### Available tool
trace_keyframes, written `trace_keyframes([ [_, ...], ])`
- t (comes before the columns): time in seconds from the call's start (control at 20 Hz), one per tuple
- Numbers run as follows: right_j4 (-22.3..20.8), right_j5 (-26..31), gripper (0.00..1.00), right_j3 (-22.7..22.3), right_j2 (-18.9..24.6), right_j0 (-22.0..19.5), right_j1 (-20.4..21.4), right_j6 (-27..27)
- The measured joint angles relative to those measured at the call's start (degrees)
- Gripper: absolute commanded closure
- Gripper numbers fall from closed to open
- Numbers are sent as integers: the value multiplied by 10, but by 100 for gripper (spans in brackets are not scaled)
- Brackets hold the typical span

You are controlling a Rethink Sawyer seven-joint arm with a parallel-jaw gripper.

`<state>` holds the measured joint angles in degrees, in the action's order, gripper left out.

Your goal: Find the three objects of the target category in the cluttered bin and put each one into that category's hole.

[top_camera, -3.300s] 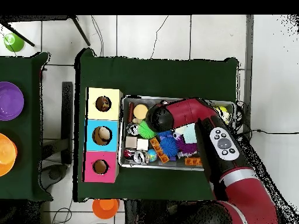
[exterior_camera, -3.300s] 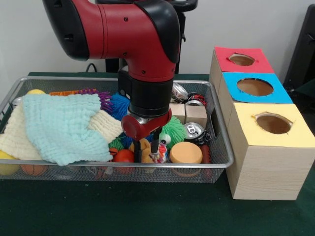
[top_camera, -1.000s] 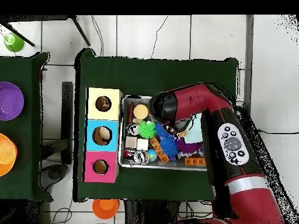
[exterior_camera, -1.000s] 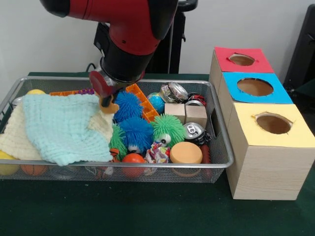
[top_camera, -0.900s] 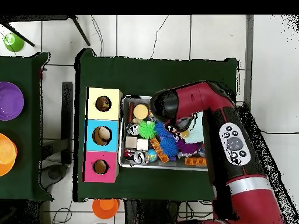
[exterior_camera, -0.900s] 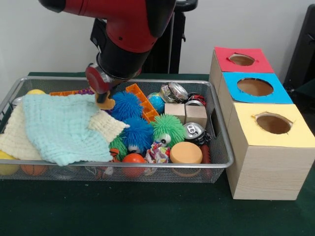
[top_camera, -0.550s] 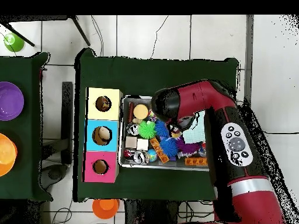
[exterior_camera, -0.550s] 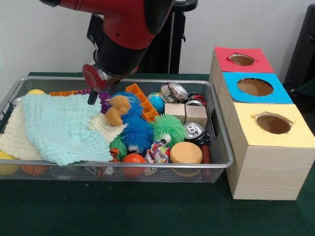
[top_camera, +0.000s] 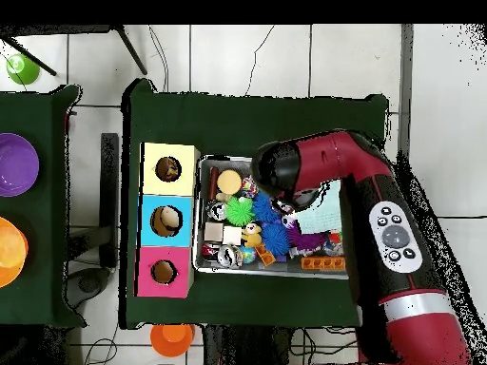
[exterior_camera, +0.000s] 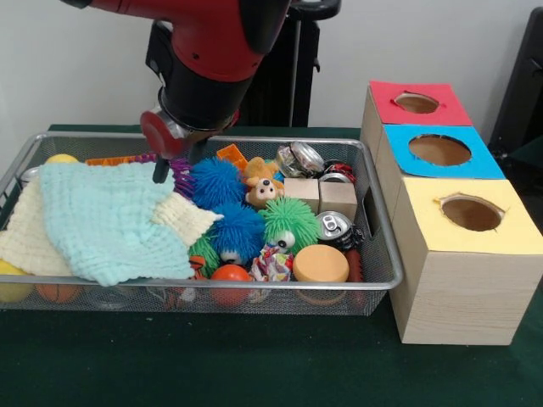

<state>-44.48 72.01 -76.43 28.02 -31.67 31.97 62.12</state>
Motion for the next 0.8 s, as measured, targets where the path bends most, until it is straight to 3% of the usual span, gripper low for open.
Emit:
trace_keyframes([
  [0.55, 68, -177, 0, -32, 46, -79, -4, 0],
  [0.8, 87, -212, 0, -47, 59, -93, -6, 0],
])
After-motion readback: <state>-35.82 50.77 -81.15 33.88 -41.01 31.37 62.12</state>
